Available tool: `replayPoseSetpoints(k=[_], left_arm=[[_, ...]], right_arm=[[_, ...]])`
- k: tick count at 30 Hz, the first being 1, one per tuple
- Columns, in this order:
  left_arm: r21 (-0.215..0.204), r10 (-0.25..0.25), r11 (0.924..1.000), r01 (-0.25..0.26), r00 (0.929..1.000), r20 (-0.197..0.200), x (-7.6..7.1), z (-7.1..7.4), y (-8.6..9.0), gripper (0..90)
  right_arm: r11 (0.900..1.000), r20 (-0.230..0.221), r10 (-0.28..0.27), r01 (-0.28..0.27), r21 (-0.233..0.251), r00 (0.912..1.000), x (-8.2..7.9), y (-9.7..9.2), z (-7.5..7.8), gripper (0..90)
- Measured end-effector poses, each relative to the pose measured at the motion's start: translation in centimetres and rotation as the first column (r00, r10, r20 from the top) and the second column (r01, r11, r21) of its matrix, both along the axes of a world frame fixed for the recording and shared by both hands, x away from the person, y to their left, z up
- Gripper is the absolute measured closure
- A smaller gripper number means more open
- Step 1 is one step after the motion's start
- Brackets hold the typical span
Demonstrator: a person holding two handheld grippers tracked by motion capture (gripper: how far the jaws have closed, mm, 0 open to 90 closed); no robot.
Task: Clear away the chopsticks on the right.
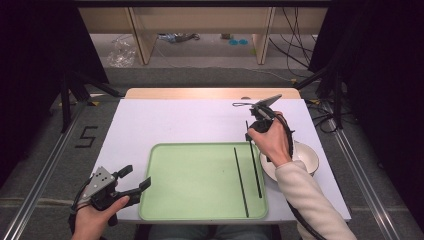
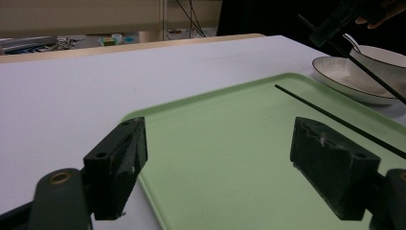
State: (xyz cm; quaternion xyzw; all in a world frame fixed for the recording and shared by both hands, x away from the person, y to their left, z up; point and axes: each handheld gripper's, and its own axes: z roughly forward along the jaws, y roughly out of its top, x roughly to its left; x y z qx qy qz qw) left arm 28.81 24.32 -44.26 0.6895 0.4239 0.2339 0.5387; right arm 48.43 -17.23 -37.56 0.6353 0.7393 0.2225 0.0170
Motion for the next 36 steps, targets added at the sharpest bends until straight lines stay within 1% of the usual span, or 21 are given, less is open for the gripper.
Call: replayPoseSetpoints(k=[2,3,4,6,11,14,15,17,18,19,20,21,22,23,24,26,31,32,33,35,36], left_arm=[[-0.001,0.0,1.0,0.0,1.0,-0.001,0.0,0.0,0.0,20.4],[-0.001,-0.001,1.0,0.001,1.0,-0.003,0.0,0.0,0.0,20.4],[-0.002,-0.001,1.0,0.001,1.0,-0.002,0.0,0.0,0.0,20.4],[-0.002,0.0,1.0,0.0,1.0,-0.002,0.0,0.0,0.0,20.3],[0.0,-0.001,1.0,0.001,1.0,-0.002,0.0,0.0,0.0,20.4],[-0.001,-0.001,1.0,0.001,1.0,-0.003,0.0,0.0,0.0,20.4],[-0.001,-0.001,1.0,0.001,1.0,-0.003,0.0,0.0,0.0,20.4],[-0.001,-0.002,1.0,0.002,1.0,-0.004,0.0,-0.1,0.0,20.4],[0.0,-0.003,1.0,0.003,1.0,-0.004,0.0,-0.1,0.0,20.4],[-0.004,-0.001,1.0,0.001,1.0,-0.004,0.0,-0.1,0.0,20.4],[-0.005,-0.001,1.0,0.001,1.0,-0.005,0.1,-0.1,0.0,20.4],[-0.005,-0.001,1.0,0.001,1.0,-0.005,0.1,-0.1,0.0,20.4],[-0.004,-0.001,1.0,0.001,1.0,-0.006,0.1,-0.1,0.0,20.4],[-0.005,0.0,1.0,0.0,1.0,-0.006,0.1,-0.1,0.0,20.4],[-0.005,0.0,1.0,0.0,1.0,-0.006,0.1,-0.1,0.0,20.4],[-0.004,-0.001,1.0,0.001,1.0,-0.005,0.0,-0.1,0.0,20.4],[-0.004,-0.002,1.0,0.002,1.0,-0.005,0.0,-0.1,0.0,20.4],[-0.002,-0.003,1.0,0.003,1.0,-0.006,0.0,-0.1,0.0,20.4],[-0.002,-0.006,1.0,0.006,1.0,-0.006,0.1,-0.1,0.0,20.4],[-0.001,-0.003,1.0,0.003,1.0,-0.005,0.0,-0.1,0.0,20.3],[-0.003,-0.001,1.0,0.001,1.0,-0.005,0.0,-0.1,0.0,20.4]], right_arm=[[1.0,-0.005,0.0,0.0,0.0,1.0,0.0,0.0,-0.1,87.8],[0.9999,-0.004,0.013,-0.013,-0.005,0.9999,0.1,0.1,-0.4,87.7],[0.9999,-0.021,0.005,-0.005,-0.009,0.9998,0.1,0.2,-0.5,87.7],[0.9998,-0.025,0.008,-0.008,-0.018,0.9997,0.1,0.3,-0.7,87.8],[0.9991,-0.059,-0.014,0.011,-0.042,0.9981,0.2,0.5,-1.5,87.7],[0.9987,-0.067,-0.026,0.023,-0.045,0.9975,0.2,0.6,-1.9,87.7],[0.9984,-0.083,-0.021,0.016,-0.055,0.9963,0.2,0.6,-2.2,87.7],[0.9981,-0.1,-0.036,0.031,-0.054,0.9943,0.3,0.7,-2.6,87.7],[0.9981,-0.1,-0.036,0.031,-0.054,0.9943,0.3,0.7,-2.6,87.7],[0.9979,-0.096,-0.018,0.012,-0.064,0.9953,0.3,0.6,-2.8,87.7],[0.9976,-0.112,-0.034,0.027,-0.063,0.9932,0.3,0.8,-3.0,87.7],[0.9976,-0.105,-0.036,0.029,-0.062,0.9938,0.3,0.9,-3.2,87.7],[0.9973,-0.125,-0.027,0.019,-0.071,0.9918,0.4,0.9,-3.3,87.7],[0.9968,-0.146,-0.047,0.037,-0.07,0.9882,0.4,1.0,-3.3,87.7],[0.9971,-0.111,-0.008,0.0,-0.076,0.9938,0.5,0.8,-3.7,87.7],[0.9966,-0.139,-0.039,0.029,-0.077,0.9895,0.4,1.1,-3.7,87.7],[0.9956,-0.148,-0.049,0.036,-0.087,0.9878,0.4,1.3,-4.1,87.7],[0.9948,-0.169,-0.057,0.041,-0.094,0.984,0.4,1.4,-4.1,87.7],[0.9953,-0.155,-0.046,0.032,-0.092,0.9868,0.4,1.4,-4.3,87.8],[0.9954,-0.155,-0.025,0.01,-0.095,0.9876,0.4,1.3,-4.5,87.8],[0.9943,-0.16,-0.042,0.026,-0.104,0.9862,0.4,1.4,-4.5,87.7]])
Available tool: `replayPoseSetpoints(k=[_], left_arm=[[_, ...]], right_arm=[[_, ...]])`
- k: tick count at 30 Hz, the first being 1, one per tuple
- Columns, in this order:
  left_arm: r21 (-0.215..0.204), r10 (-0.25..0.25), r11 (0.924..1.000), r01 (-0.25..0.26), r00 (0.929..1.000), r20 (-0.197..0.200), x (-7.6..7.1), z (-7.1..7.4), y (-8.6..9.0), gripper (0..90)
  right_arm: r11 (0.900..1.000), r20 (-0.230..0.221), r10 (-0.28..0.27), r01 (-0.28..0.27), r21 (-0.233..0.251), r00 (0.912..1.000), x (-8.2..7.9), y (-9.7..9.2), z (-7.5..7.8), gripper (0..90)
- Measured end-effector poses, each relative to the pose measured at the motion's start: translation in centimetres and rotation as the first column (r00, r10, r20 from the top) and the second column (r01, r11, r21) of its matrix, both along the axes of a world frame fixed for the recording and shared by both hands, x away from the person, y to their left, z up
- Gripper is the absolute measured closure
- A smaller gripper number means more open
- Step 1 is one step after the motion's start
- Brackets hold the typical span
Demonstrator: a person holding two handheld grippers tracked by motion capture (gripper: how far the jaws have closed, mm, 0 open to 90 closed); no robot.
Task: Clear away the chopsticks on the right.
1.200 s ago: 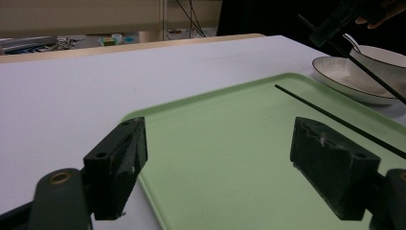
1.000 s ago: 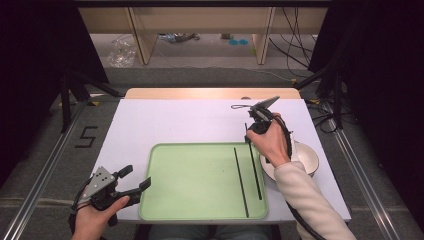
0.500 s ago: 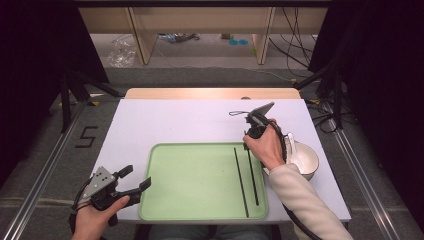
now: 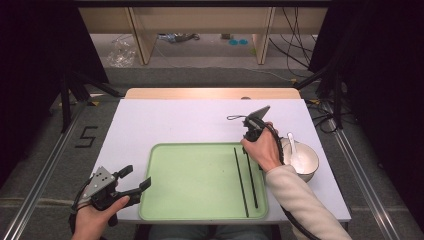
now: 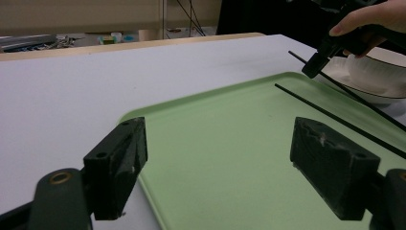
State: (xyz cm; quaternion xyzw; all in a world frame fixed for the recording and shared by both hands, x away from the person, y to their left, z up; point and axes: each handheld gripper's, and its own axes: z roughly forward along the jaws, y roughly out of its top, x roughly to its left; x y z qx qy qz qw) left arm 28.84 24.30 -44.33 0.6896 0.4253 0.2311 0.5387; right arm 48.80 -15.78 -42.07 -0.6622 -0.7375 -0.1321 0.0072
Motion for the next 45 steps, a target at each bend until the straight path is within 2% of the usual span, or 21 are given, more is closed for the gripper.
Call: replayPoseSetpoints(k=[5,6,8,10,11,12,15,16,20,21,22,23,25,26,32,37,40,41,42,43,45], left_arm=[[0.003,-0.005,1.0,0.005,1.0,0.001,0.0,0.0,0.0,20.4],[0.001,-0.001,1.0,0.001,1.0,0.0,0.0,0.0,0.0,20.4],[0.001,-0.001,1.0,0.001,1.0,0.0,0.0,0.0,0.0,20.4],[0.002,-0.005,1.0,0.005,1.0,0.001,0.0,0.0,0.0,20.4],[0.003,-0.003,1.0,0.003,1.0,0.001,0.0,0.0,0.0,20.4],[0.002,-0.005,1.0,0.005,1.0,0.0,0.0,0.0,0.0,20.4],[0.002,-0.002,1.0,0.002,1.0,0.0,0.0,0.0,0.0,20.4],[0.001,-0.001,1.0,0.001,1.0,0.0,0.0,0.0,0.0,20.4],[0.003,-0.004,1.0,0.004,1.0,0.0,0.0,0.0,0.0,20.4],[0.001,-0.002,1.0,0.002,1.0,0.0,0.0,0.0,0.0,20.4],[0.001,-0.002,1.0,0.002,1.0,0.0,0.0,0.0,0.0,20.4],[0.003,-0.002,1.0,0.002,1.0,0.0,0.0,0.0,0.0,20.4],[0.003,-0.006,1.0,0.006,1.0,0.001,0.0,0.0,0.0,20.4],[0.003,-0.006,1.0,0.006,1.0,0.001,0.0,0.0,0.0,20.4],[0.001,-0.002,1.0,0.002,1.0,0.0,0.0,0.0,0.0,20.3],[0.0,0.0,1.0,0.0,1.0,0.001,0.0,0.0,0.0,20.3],[0.002,0.0,1.0,0.0,1.0,0.002,-0.1,0.0,0.1,20.3],[0.001,0.0,1.0,0.0,1.0,0.002,-0.1,0.0,0.1,20.3],[0.001,0.0,1.0,0.0,1.0,0.001,-0.1,0.0,0.1,20.3],[0.002,0.001,1.0,-0.001,1.0,0.002,0.0,0.0,0.1,20.3],[0.002,0.002,1.0,-0.002,1.0,0.003,-0.1,0.0,0.1,20.2]], right_arm=[[0.9999,-0.001,-0.013,0.013,-0.005,0.9999,0.0,0.2,-0.3,87.7],[0.9995,0.02,0.024,-0.023,-0.023,0.9995,0.0,0.2,-0.6,87.7],[0.9987,0.015,0.037,-0.037,-0.034,0.9992,0.0,0.2,-0.8,87.7],[0.9996,-0.009,-0.009,0.009,-0.027,0.9999,0.0,0.7,-0.9,87.7],[0.9992,-0.008,0.013,-0.013,-0.037,0.9999,-0.1,0.6,-1.0,87.7],[0.9991,-0.04,-0.016,0.015,-0.039,0.9991,-0.1,0.9,-0.9,87.7],[0.999,-0.028,0.0,-0.001,-0.044,0.9996,-0.1,0.9,-1.2,87.6],[0.9986,-0.047,-0.032,0.03,-0.043,0.9984,-0.1,1.0,-1.3,87.6],[0.9985,-0.041,-0.001,-0.001,-0.055,0.9991,0.0,0.9,-1.6,87.6],[0.9982,-0.059,-0.036,0.033,-0.049,0.9976,0.0,1.2,-1.6,87.5],[0.9982,-0.042,-0.011,0.008,-0.06,0.999,0.0,1.1,-1.8,87.5],[0.9982,-0.057,-0.016,0.012,-0.059,0.9983,0.0,1.2,-1.8,87.4],[0.9982,-0.046,-0.003,0.0,-0.06,0.9989,0.0,1.2,-2.0,87.3],[0.9981,-0.062,-0.021,0.018,-0.059,0.9979,-0.1,1.3,-2.0,87.3],[0.9978,-0.059,0.008,-0.012,-0.066,0.9982,-0.1,1.3,-2.0,83.4],[0.9977,-0.018,0.038,-0.038,-0.056,0.9991,-0.4,1.2,-1.2,78.0],[0.9967,0.051,0.074,-0.072,-0.038,0.9959,-0.6,0.7,-0.5,75.1],[0.9935,0.097,0.11,-0.106,-0.041,0.9892,-0.6,0.2,-0.4,74.1],[0.9908,0.132,0.136,-0.134,-0.022,0.9819,-0.8,-0.2,-0.1,72.6],[0.9908,0.132,0.136,-0.134,-0.022,0.9819,-0.8,-0.2,-0.1,72.6],[0.9781,0.207,0.203,-0.208,0.002,0.957,-1.0,-0.8,0.3,69.3]])
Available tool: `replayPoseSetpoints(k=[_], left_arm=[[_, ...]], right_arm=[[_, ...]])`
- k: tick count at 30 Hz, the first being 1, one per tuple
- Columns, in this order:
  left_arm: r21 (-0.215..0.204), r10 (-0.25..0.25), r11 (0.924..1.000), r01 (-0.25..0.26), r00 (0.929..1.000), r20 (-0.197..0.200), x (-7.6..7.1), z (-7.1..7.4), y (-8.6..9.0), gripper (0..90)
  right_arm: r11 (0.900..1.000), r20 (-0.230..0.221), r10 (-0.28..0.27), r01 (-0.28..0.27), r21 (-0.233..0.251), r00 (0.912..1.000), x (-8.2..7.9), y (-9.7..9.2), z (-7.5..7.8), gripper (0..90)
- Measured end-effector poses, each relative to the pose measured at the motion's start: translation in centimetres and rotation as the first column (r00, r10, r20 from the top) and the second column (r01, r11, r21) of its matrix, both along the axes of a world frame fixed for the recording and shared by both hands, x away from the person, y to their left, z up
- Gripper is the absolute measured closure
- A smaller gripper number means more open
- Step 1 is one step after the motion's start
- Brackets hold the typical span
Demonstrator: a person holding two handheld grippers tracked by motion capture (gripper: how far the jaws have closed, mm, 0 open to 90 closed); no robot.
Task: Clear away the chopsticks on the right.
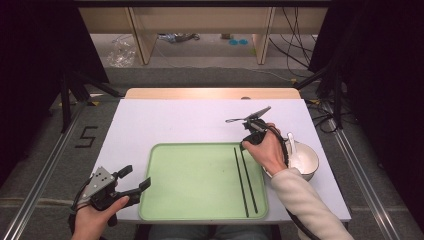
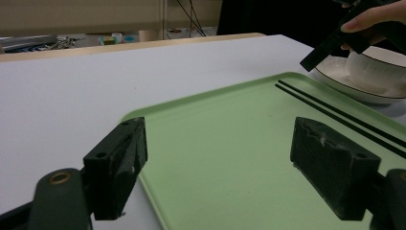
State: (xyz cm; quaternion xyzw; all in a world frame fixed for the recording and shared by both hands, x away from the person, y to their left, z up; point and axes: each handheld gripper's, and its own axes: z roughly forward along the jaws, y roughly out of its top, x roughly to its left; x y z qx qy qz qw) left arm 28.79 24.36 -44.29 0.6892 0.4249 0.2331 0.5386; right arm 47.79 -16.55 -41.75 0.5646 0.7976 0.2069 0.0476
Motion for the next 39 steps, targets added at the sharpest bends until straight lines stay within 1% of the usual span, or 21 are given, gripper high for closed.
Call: replayPoseSetpoints(k=[2,4,5,6,8,10,11,13,14,15,16,17,21,22,25,28,29,32,33,37,39], left_arm=[[0.002,0.0,1.0,0.0,1.0,0.0,0.0,0.0,0.0,20.2],[0.003,0.0,1.0,0.0,1.0,0.0,0.0,0.0,0.0,20.2],[0.004,0.0,1.0,0.0,1.0,0.001,0.0,0.0,0.0,20.2],[0.005,0.0,1.0,0.0,1.0,0.002,0.0,0.0,0.0,20.2],[0.005,0.001,1.0,-0.001,1.0,0.002,0.0,0.0,0.0,20.2],[0.006,0.0,1.0,0.0,1.0,0.002,0.0,0.0,0.0,20.2],[0.005,-0.002,1.0,0.002,1.0,0.001,0.0,0.0,0.0,20.2],[0.007,0.0,1.0,0.0,1.0,0.003,0.0,0.0,0.0,20.2],[0.007,0.001,1.0,-0.001,1.0,0.003,0.0,0.0,0.0,20.2],[0.008,0.002,1.0,-0.002,1.0,0.003,0.0,0.0,0.0,20.2],[0.007,0.002,1.0,-0.002,1.0,0.003,0.0,0.0,0.0,20.1],[0.008,0.003,1.0,-0.003,1.0,0.003,0.0,0.0,0.0,20.1],[0.009,0.005,0.9999,-0.005,1.0,0.005,0.0,0.0,0.0,20.1],[0.009,0.006,0.9999,-0.006,1.0,0.005,0.0,0.0,0.0,20.0],[0.008,0.006,0.9999,-0.006,1.0,0.004,0.0,0.0,0.0,20.0],[0.01,0.005,0.9999,-0.005,1.0,0.006,0.0,0.0,0.0,20.0],[0.009,0.005,0.9999,-0.005,1.0,0.005,0.0,0.0,0.0,20.0],[0.008,0.005,1.0,-0.005,1.0,0.003,0.0,0.0,0.0,20.0],[0.007,0.005,1.0,-0.005,1.0,0.002,0.1,0.0,0.0,20.0],[0.005,0.004,1.0,-0.004,1.0,0.002,0.1,0.0,0.0,20.0],[0.005,0.005,1.0,-0.005,1.0,0.001,0.1,0.0,0.0,20.0]], right_arm=[[0.998,0.085,0.056,-0.058,0.023,0.9948,-0.8,-0.5,0.4,65.9],[0.9906,0.162,0.135,-0.137,-0.003,0.9774,-1.6,-0.8,0.6,63.9],[0.9906,0.162,0.135,-0.137,-0.003,0.9774,-1.6,-0.8,0.6,63.9],[0.983,0.204,0.183,-0.182,-0.024,0.9618,-2.0,-1.0,0.8,61.7],[0.9641,0.304,0.258,-0.265,-0.019,0.917,-3.2,-1.7,1.2,56.8],[0.9622,0.319,0.259,-0.272,-0.002,0.9119,-3.7,-2.0,1.4,55.2],[0.9534,0.369,0.284,-0.302,-0.011,0.8848,-4.0,-2.4,1.4,52.3],[0.95,0.4,0.283,-0.312,0.007,0.8714,-5.0,-2.8,1.5,48.2],[0.9427,0.415,0.298,-0.333,0.015,0.8598,-6.0,-3.5,1.6,44.5],[0.9427,0.415,0.298,-0.333,0.015,0.8598,-6.0,-3.5,1.6,44.5],[0.9337,0.456,0.312,-0.358,0.016,0.8336,-6.9,-4.1,1.3,41.6],[0.9263,0.47,0.326,-0.376,0.015,0.8202,-7.3,-4.5,1.2,40.7],[0.9162,0.476,0.336,-0.399,0.035,0.8127,-8.6,-5.4,0.7,38.2],[0.9141,0.49,0.337,-0.404,0.034,0.8041,-9.0,-5.7,0.5,37.8],[0.9189,0.501,0.315,-0.391,0.051,0.8059,-10.7,-6.7,0.0,34.6],[0.9207,0.506,0.308,-0.386,0.054,0.8056,-11.2,-7.0,-0.2,34.5],[0.9254,0.516,0.301,-0.376,0.046,0.8024,-11.6,-7.2,-0.3,34.2],[0.9299,0.522,0.293,-0.366,0.039,0.8011,-11.6,-7.3,-0.4,33.8],[0.932,0.512,0.29,-0.36,0.041,0.8087,-11.6,-7.3,-0.4,33.6],[0.9304,0.523,0.293,-0.365,0.037,0.8003,-11.4,-7.4,-0.6,32.9],[0.9321,0.519,0.288,-0.36,0.041,0.8048,-11.4,-7.4,-0.7,32.3]])
